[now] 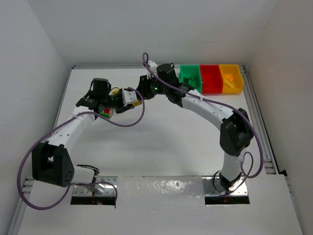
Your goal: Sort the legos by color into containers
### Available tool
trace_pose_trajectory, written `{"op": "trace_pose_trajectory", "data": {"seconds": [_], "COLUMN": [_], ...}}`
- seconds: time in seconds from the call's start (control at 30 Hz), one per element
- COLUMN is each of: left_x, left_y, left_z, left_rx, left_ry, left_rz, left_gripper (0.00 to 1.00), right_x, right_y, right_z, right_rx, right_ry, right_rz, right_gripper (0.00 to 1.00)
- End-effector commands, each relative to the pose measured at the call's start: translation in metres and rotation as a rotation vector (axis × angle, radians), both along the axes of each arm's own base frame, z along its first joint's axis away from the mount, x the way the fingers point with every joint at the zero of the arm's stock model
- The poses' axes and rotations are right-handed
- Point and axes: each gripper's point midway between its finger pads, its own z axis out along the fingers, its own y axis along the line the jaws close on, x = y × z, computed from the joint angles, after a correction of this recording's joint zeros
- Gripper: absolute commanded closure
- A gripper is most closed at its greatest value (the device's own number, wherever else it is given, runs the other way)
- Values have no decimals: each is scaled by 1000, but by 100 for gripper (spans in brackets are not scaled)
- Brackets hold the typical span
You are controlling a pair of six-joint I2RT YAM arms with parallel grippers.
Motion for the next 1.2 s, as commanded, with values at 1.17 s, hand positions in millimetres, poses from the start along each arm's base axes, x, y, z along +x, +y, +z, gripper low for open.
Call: {"op": "trace_pose_trajectory", "data": {"seconds": [1.17], "left_x": [-28], "left_y": [24], "left_z": [-21], "left_rx": [-100], "left_ry": [120], "left_rz": [334], "left_gripper": [100], "right_x": [234], "right_y": [-472], "right_z": [10], "right_rx": [-1185], "right_ry": [-560], "right_rz": [-1323], "right_gripper": [100]}}
